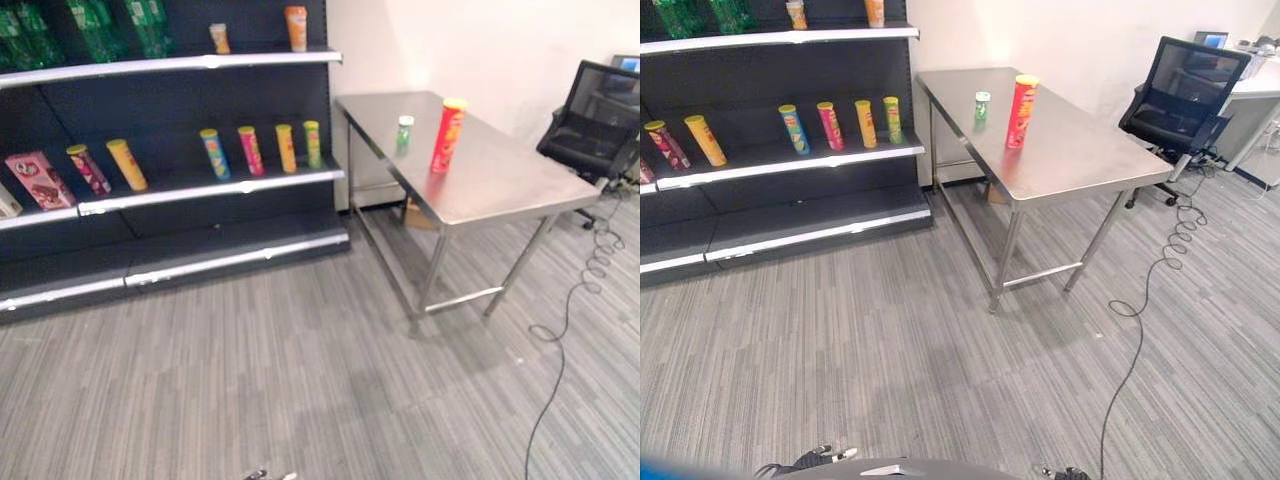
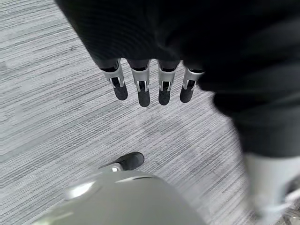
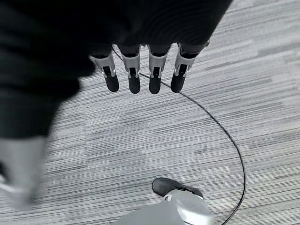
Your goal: Put the goods on the table back onto the shelves and tidy them up.
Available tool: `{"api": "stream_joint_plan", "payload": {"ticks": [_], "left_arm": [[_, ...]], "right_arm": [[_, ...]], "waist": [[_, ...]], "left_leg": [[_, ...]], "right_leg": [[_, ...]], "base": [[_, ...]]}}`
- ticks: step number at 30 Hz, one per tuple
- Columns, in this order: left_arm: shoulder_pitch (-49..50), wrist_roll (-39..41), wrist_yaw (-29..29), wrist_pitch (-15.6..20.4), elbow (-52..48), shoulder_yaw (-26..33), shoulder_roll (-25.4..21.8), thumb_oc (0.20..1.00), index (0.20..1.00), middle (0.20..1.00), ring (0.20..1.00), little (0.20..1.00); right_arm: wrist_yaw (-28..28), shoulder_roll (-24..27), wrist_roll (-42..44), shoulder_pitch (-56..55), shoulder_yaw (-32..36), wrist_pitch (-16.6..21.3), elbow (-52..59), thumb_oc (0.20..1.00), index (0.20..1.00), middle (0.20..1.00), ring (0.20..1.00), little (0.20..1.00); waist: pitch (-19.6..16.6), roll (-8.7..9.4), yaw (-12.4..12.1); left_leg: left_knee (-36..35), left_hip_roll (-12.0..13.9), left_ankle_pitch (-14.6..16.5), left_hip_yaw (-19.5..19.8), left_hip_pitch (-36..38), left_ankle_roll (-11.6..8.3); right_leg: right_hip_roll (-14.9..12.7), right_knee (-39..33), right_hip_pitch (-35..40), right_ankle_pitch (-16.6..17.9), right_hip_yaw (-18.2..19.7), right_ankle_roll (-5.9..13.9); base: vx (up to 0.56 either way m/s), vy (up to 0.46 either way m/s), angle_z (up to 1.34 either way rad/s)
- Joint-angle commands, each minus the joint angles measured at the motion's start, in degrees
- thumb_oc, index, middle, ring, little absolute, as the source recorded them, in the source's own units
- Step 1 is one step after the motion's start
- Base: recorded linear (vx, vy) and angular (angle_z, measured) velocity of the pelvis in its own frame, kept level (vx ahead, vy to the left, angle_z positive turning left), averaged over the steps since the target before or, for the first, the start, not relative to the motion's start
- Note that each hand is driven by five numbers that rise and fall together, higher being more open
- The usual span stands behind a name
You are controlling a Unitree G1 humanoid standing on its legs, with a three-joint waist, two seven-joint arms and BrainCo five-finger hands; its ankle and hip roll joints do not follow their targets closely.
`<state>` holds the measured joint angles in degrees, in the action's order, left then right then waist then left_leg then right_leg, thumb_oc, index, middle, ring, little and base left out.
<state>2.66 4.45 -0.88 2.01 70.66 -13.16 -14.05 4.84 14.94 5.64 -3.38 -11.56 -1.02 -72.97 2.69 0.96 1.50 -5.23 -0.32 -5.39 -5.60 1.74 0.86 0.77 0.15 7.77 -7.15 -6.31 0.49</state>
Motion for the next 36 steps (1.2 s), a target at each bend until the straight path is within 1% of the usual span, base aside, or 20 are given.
{"api": "stream_joint_plan", "payload": {"ticks": [1,5,6,12,36], "left_arm": [[-3.7,1.6,0.0,0.8,1.7,1.1,-0.7,1.0,1.0,1.0,1.0,1.0],[-4.0,1.4,-0.1,0.9,1.5,0.6,-0.5,1.0,1.0,1.0,1.0,1.0],[-4.1,-0.3,0.1,0.9,1.4,-0.5,-0.4,1.0,1.0,1.0,1.0,1.0],[-4.4,-3.3,0.1,0.9,1.9,-2.2,-0.4,1.0,1.0,1.0,1.0,1.0],[-4.8,-5.4,-0.8,0.7,2.5,-2.4,-1.5,1.0,1.0,1.0,1.0,1.0]], "right_arm": [[0.9,2.4,1.1,4.2,-0.9,0.3,-1.3,1.0,1.0,1.0,1.0,1.0],[0.9,2.4,1.0,4.3,-1.0,0.3,-1.3,1.0,1.0,1.0,1.0,1.0],[0.7,2.3,1.0,4.4,-1.2,0.4,-1.2,1.0,1.0,1.0,1.0,1.0],[0.5,2.6,0.1,4.9,-1.8,0.4,-0.9,1.0,1.0,1.0,1.0,1.0],[0.0,3.3,-3.2,6.0,-3.7,0.0,-0.8,1.0,1.0,1.0,1.0,1.0]], "waist": [[2.0,0.4,0.6],[2.0,0.34,0.6],[2.0,0.24,0.8],[2.0,0.14,1.0],[1.9,0.17,0.4]], "left_leg": [[0.2,1.4,7.5,-0.2,5.5,-3.9],[0.2,1.4,7.5,-0.2,5.6,-3.93],[0.2,1.4,7.6,-0.3,5.7,-3.92],[0.2,1.4,7.8,-0.6,5.9,-3.95],[0.2,0.9,7.9,-0.8,5.6,-3.65]], "right_leg": [[-3.3,-5.1,-0.3,4.3,-2.7,5.15],[-3.4,-5.1,-0.2,4.2,-2.9,5.16],[-3.4,-5.1,0.0,4.2,-2.9,5.14],[-3.3,-5.1,0.0,4.2,-2.8,5.17],[-4.2,-5.1,0.0,4.7,-3.4,5.63]], "base": [[0.0,0.0,0.0],[0.0,0.0,0.0],[0.0,0.0,0.0],[0.0,0.0,0.0],[0.0,0.0,0.0]]}}
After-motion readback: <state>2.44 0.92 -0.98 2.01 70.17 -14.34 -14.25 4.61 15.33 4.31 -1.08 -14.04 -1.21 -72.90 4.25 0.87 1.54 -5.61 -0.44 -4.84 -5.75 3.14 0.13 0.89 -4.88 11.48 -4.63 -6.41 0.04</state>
